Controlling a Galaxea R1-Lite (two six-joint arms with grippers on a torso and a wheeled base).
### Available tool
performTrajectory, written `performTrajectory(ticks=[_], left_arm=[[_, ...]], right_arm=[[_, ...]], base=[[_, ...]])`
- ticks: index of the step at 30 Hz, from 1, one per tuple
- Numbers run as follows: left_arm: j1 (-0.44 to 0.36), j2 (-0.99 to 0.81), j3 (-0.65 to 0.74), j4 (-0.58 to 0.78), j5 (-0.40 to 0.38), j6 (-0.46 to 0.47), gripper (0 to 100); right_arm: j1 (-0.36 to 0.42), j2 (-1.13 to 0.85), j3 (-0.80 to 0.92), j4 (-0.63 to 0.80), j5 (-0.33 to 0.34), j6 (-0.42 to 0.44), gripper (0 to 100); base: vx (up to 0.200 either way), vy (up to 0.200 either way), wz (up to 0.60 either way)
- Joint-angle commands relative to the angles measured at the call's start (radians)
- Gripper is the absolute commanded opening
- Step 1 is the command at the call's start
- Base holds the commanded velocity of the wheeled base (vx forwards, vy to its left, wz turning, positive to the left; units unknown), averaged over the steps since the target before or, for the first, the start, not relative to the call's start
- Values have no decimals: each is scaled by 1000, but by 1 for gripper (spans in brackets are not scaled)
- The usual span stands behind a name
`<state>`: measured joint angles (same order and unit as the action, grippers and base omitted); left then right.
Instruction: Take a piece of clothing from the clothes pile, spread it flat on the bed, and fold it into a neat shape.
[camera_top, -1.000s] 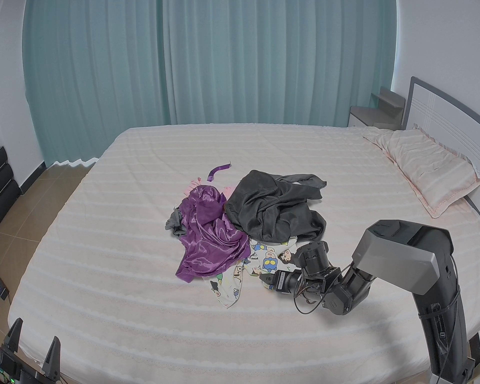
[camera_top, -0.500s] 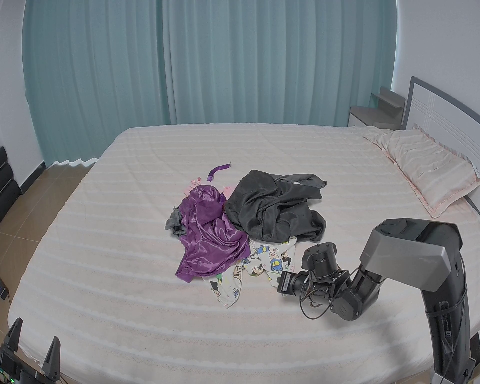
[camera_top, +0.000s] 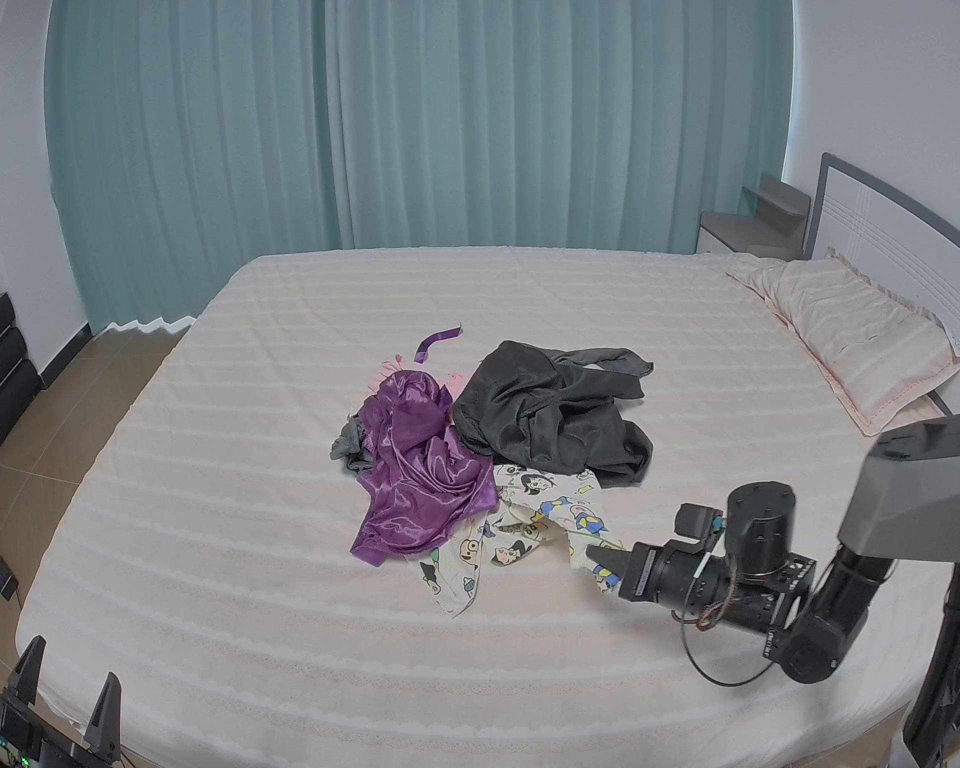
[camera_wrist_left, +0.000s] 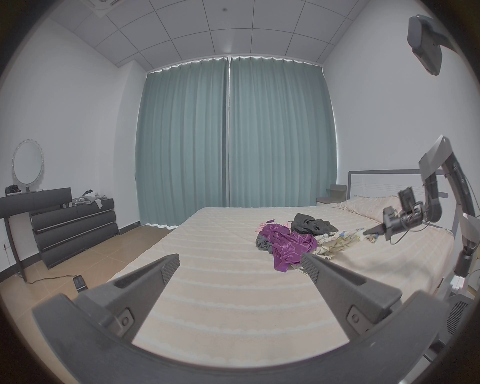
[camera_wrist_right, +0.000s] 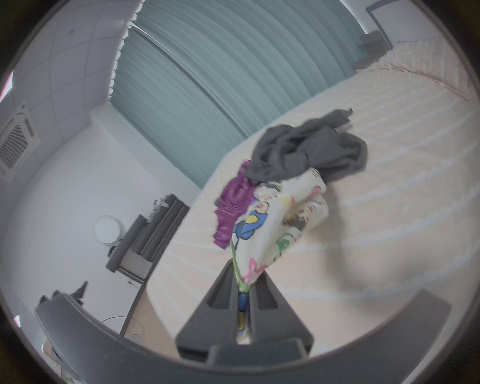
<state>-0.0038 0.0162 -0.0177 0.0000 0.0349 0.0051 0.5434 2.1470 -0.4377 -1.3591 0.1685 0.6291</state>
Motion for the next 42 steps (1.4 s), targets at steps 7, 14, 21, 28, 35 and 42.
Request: performTrajectory(ticks=[7,14,21,28,35,42], left_arm=[[-1,-16,10,-21,-29,3,100],[-30,314,-360,-106,-202,-102,100],[-110,780,-395,-146,-467,27,100],[-420,1315,-395,-598,-309,-22,100],[-679,1618,-404,-865,11,-146,100],[-728,1901,-476,-1035,76,-185,100]], right_arm=[[52,-576,180,-67,129,-43,0],[35,-659,122,-67,141,-48,0],[36,-612,102,-80,157,-40,0],[43,-604,57,-48,166,-40,0],[38,-575,56,-48,164,-39,0],[36,-530,51,-58,161,-37,0]], base=[[0,0,0],[0,0,0],[0,0,0],[0,0,0],[0,0,0],[0,0,0]])
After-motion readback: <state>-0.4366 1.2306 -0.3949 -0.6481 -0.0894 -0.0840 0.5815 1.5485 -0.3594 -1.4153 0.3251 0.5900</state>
